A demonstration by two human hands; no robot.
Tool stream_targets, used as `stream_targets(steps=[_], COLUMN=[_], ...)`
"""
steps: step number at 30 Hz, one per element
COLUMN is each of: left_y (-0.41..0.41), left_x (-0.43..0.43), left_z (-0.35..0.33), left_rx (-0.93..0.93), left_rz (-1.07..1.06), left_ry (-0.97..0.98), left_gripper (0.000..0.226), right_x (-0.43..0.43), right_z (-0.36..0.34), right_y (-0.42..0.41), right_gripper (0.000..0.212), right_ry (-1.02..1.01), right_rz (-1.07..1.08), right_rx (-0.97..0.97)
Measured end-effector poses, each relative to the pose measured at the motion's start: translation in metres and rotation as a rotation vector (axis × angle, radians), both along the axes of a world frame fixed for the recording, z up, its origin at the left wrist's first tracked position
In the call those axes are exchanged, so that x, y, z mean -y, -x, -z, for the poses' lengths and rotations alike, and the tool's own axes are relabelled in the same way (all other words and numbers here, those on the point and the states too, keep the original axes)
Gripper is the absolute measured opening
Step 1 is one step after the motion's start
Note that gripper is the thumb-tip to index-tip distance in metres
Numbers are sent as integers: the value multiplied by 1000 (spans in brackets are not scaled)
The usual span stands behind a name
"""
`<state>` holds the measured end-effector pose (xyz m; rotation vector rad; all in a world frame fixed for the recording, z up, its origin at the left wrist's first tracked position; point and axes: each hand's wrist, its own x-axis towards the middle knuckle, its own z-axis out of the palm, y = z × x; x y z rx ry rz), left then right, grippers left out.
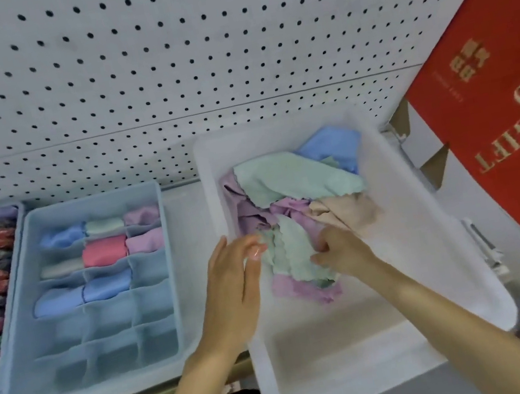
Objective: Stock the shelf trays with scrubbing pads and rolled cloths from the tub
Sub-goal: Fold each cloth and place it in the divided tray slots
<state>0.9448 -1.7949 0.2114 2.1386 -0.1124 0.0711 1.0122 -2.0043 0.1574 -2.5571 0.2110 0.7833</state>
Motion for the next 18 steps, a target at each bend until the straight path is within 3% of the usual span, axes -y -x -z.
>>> stream_targets(steps=[6,8,10,12,15,18], left_y=[-13,-23,-36,-42,-42,-47], left_x=[15,27,41,57,68,68], left_z=[-31,-41,-41,-41,-51,-77], left_rx=[-138,-232,-398,-506,-351,-213], left_rz=[-176,-191,-149,-69,13,220], left_ry=[98,165,272,413,439,462], left_gripper=[32,23,27,40,45,70], right_x=[16,21,24,27,32,39], right_z=[-68,-96,-119,-137,-157,-168], right_y=[-1,-3,-8,-14,-17,-23], right_gripper=[21,14,25,37,23,21], right_ry=[-777,-1093,-1281,-1345,-1319,-1264], right_rz=[246,326,371,346,302,235], right_rx=[-66,-160,-220,-242,-212,-194])
